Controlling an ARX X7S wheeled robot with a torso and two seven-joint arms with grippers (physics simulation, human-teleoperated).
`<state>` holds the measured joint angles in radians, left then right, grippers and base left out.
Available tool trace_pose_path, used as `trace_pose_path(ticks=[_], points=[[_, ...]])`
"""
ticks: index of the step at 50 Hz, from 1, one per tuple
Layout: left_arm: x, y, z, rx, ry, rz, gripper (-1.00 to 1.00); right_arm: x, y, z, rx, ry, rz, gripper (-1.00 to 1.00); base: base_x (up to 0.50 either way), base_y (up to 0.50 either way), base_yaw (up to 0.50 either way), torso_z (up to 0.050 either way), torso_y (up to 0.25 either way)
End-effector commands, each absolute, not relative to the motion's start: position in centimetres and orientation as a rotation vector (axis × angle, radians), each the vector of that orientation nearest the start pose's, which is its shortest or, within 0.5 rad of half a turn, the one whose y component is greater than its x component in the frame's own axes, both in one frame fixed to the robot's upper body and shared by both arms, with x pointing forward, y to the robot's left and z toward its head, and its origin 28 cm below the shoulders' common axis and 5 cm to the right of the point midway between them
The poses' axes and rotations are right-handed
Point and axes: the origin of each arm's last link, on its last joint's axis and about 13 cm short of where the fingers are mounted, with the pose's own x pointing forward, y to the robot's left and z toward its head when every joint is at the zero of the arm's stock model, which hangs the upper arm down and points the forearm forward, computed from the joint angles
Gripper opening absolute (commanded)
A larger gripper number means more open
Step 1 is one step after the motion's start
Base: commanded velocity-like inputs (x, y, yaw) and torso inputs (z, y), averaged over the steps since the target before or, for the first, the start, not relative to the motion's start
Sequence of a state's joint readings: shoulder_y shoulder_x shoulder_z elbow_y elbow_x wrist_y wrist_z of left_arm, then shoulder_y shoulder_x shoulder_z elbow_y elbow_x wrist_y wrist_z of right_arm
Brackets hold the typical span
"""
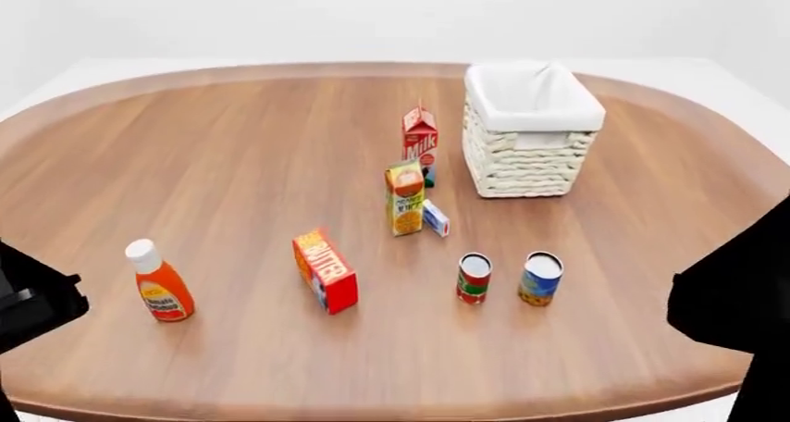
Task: Pick up the cream cheese box and the butter, and put them in the basket.
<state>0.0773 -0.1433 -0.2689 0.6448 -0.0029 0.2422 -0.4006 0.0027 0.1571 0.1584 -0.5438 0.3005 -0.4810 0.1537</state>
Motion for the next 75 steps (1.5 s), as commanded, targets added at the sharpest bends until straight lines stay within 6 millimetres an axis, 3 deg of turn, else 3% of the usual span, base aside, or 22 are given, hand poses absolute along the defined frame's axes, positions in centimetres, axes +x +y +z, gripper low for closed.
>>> trace_pose_path(ticks=[1, 75], points=[[16.03, 27.40, 16.16, 0.116, -0.934, 0.588, 1.00, 17.28, -14.63, 17.20, 0.109, -1.104, -0.146, 1.00, 0.50, -0.04, 0.00, 0.000, 0.000], [16.27, 27.07, 16.01, 0.120, -0.907, 0.556, 1.00, 17.55, -13.82, 16.60, 0.117, -0.983, -0.093, 1.00, 0.50, 0.02, 0.00, 0.000, 0.000]])
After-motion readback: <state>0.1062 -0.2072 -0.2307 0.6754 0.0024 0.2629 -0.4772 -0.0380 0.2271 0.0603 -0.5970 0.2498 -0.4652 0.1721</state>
